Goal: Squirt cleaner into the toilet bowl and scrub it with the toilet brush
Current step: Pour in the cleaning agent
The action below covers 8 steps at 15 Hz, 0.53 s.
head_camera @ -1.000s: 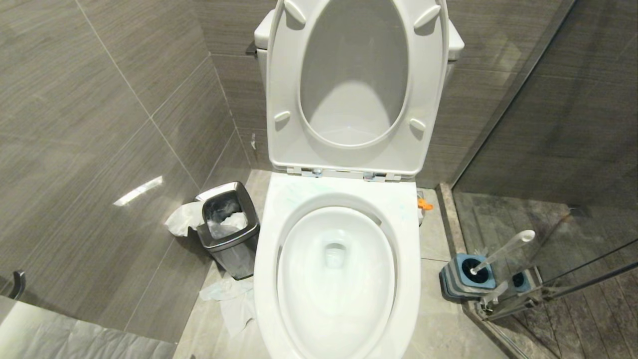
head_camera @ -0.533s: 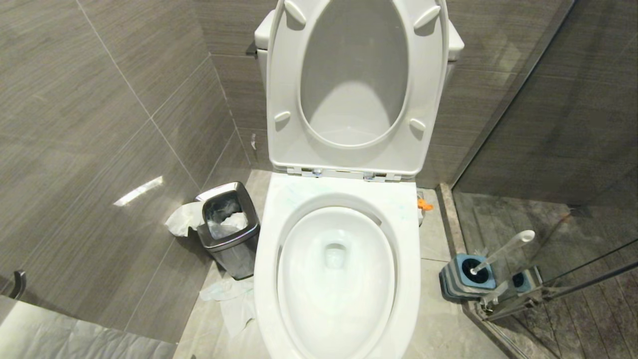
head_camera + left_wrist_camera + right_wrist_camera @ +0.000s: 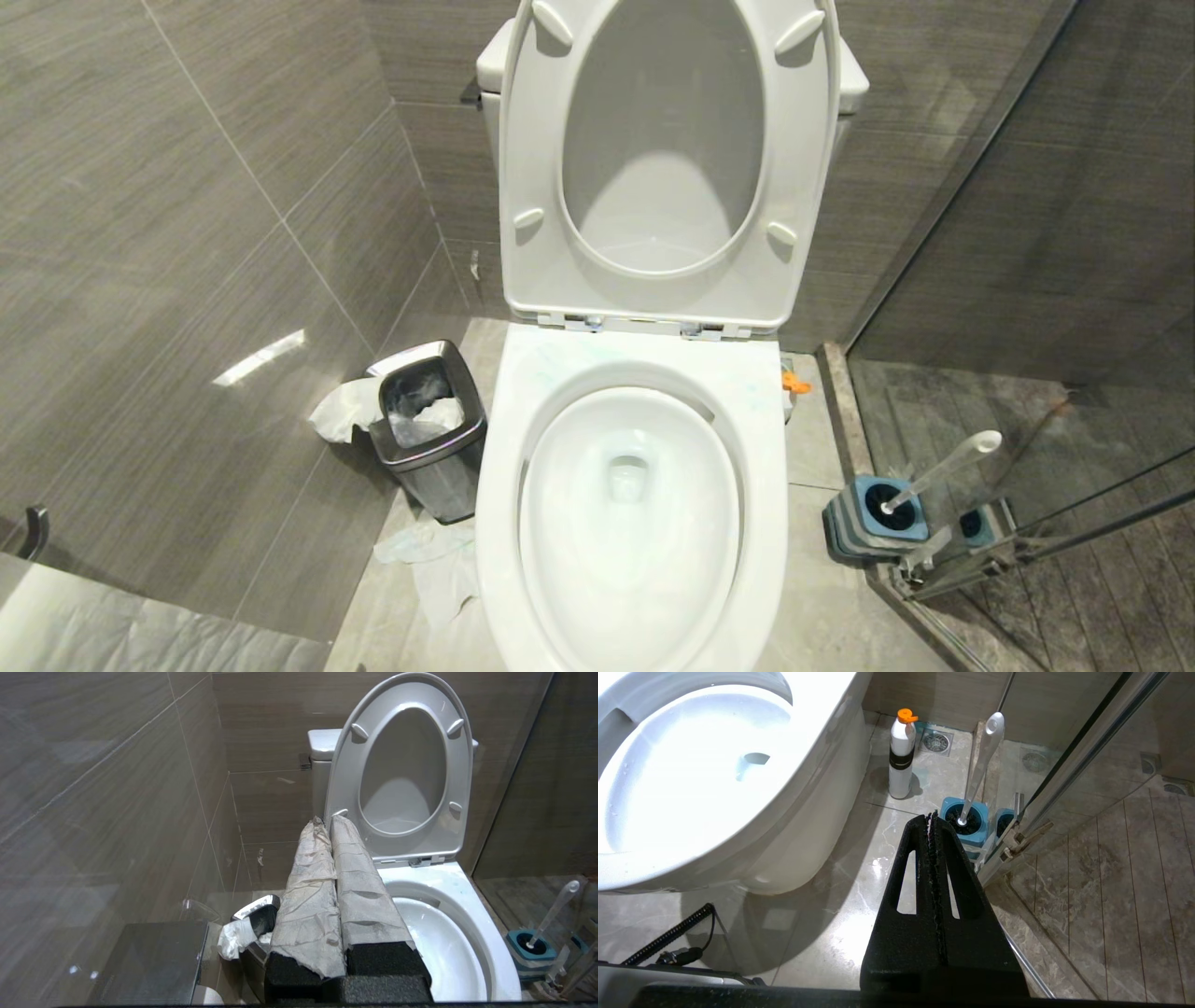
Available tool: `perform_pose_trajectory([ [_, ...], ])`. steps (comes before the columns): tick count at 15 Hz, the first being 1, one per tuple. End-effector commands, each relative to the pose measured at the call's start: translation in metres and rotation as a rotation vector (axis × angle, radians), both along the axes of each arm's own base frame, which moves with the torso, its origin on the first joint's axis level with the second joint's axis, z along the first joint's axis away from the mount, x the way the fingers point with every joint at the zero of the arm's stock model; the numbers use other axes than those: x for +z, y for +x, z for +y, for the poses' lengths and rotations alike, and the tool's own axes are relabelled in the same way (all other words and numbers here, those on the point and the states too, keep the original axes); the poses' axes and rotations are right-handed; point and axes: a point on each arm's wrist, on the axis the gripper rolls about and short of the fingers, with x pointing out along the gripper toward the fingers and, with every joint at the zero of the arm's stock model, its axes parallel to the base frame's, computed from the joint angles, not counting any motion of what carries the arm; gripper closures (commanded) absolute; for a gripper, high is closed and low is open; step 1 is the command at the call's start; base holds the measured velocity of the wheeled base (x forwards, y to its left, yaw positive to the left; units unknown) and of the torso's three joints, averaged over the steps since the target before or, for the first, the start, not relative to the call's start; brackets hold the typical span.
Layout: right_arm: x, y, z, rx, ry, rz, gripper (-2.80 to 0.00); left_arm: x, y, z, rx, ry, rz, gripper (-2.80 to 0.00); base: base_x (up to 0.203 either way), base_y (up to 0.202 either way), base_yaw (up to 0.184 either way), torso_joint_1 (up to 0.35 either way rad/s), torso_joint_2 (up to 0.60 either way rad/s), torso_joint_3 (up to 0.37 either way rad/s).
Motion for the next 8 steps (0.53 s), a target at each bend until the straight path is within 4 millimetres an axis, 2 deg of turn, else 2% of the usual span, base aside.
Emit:
perform_pose_trajectory([
  [1,0.000,0.000,0.000,0.001,0.000,0.001,0.00,-0.023,-0.009,0.001,-0.007,0.001,-0.022,0.00,0.000,0.000,0.000,0.000,0.00,0.000],
  [4,0.000,0.000,0.000,0.001,0.000,0.001,0.00,-0.053,-0.012,0.002,-0.001,-0.001,-0.031,0.00,0.000,0.000,0.000,0.000,0.00,0.000],
  [8,0.000,0.000,0.000,0.001,0.000,0.001,0.00,-0.064,0.004,0.003,0.047,0.031,0.030,0.00,0.000,0.000,0.000,0.000,0.00,0.000],
])
